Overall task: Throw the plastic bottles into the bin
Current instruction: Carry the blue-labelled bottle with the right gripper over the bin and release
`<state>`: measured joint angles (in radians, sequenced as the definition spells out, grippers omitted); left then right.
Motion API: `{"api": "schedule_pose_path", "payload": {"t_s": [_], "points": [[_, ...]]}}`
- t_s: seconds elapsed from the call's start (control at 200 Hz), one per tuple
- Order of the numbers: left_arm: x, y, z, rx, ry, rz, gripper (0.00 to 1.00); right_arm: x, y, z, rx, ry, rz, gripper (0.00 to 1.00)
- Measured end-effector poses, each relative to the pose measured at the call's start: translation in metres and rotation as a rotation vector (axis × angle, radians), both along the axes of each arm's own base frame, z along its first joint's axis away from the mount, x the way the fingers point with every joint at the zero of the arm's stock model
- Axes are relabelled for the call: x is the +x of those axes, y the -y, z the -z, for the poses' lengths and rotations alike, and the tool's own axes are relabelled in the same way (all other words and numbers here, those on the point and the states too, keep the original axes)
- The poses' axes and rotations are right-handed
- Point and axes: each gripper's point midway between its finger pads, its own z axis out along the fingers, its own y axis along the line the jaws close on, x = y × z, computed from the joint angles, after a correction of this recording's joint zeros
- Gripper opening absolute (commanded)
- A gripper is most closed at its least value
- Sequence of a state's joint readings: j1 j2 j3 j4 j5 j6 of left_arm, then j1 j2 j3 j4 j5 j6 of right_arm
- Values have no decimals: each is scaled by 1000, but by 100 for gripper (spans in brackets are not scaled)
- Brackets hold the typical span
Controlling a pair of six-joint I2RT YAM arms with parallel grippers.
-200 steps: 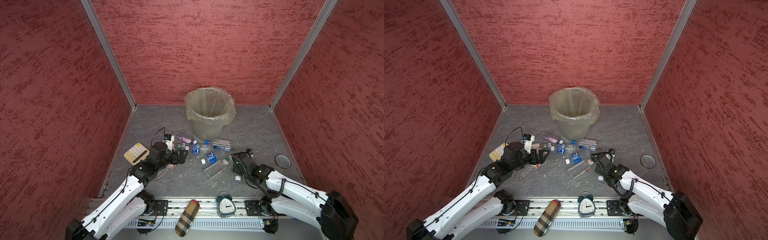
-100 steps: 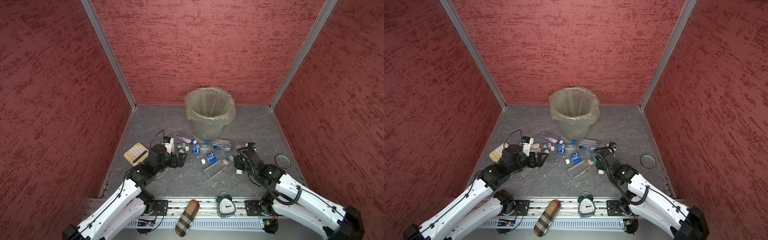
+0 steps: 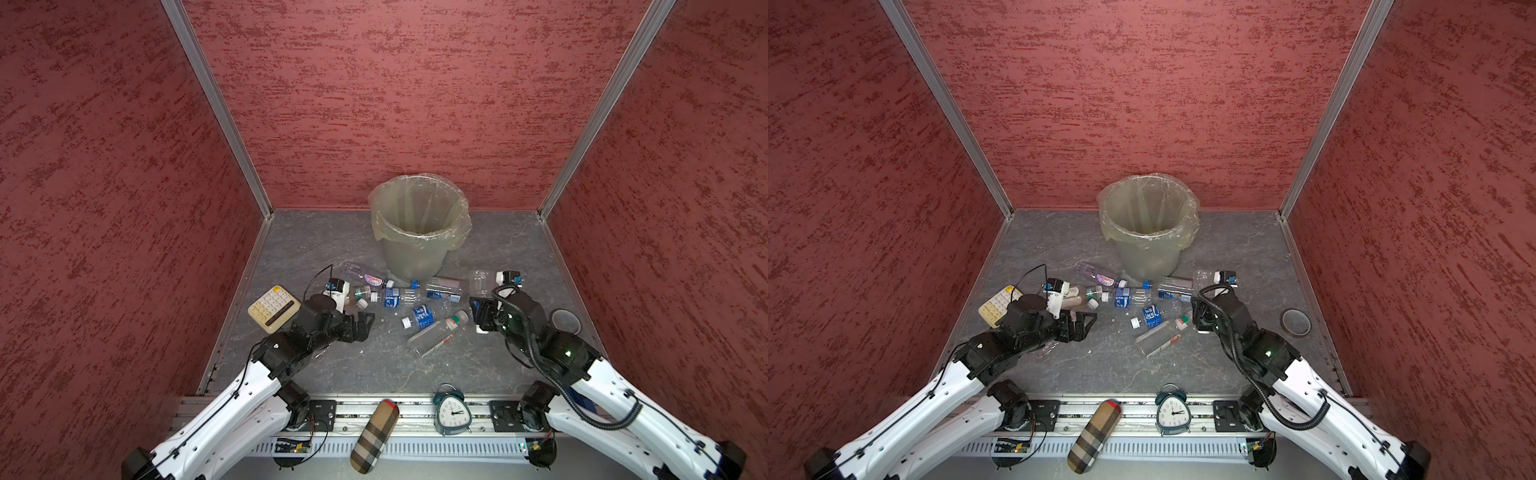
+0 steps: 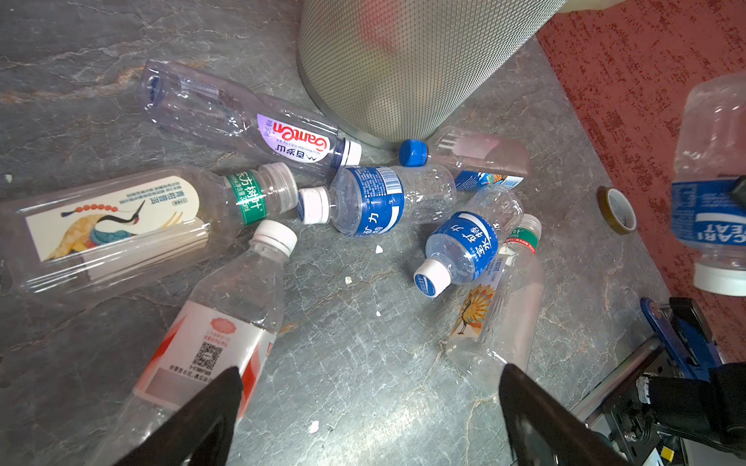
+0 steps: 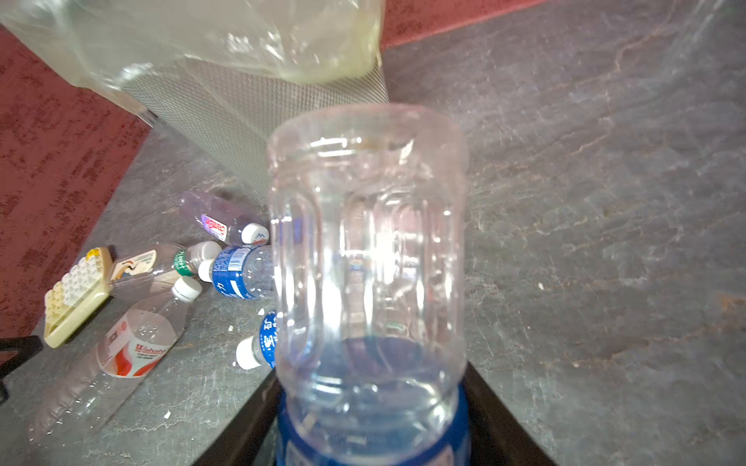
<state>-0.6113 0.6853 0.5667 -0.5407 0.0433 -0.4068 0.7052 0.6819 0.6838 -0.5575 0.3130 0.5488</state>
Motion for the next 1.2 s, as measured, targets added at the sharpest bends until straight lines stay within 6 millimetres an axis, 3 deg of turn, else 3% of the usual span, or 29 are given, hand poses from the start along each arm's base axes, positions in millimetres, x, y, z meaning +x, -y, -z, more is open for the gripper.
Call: {"api": "schedule_pose_path", "payload": {"t_s": [0.476, 0.696, 0.852, 0.892, 0.947, 1.022, 1.097, 1.197], "points": [[-5, 2, 10, 21, -26, 5, 99, 6, -6, -77, 19, 240, -73, 30], [-5, 5, 16, 32, -49, 6, 99, 37, -31, -149, -3, 325, -87, 30], [-3, 6, 17, 32, -51, 5, 99, 88, -66, -205, -34, 383, -87, 34], [-3, 6, 17, 31, -48, 6, 99, 106, -74, -221, -37, 402, -79, 46], [-3, 7, 16, 28, -45, 8, 99, 135, -83, -242, -36, 425, -65, 75], [-4, 7, 13, 21, -38, 7, 99, 182, -93, -263, -35, 445, -34, 97], [-5, 6, 10, 11, -28, 6, 99, 225, -98, -272, -44, 451, -3, 99], [-6, 4, 5, 1, -11, 2, 99, 260, -103, -259, -71, 414, 18, 99]]}}
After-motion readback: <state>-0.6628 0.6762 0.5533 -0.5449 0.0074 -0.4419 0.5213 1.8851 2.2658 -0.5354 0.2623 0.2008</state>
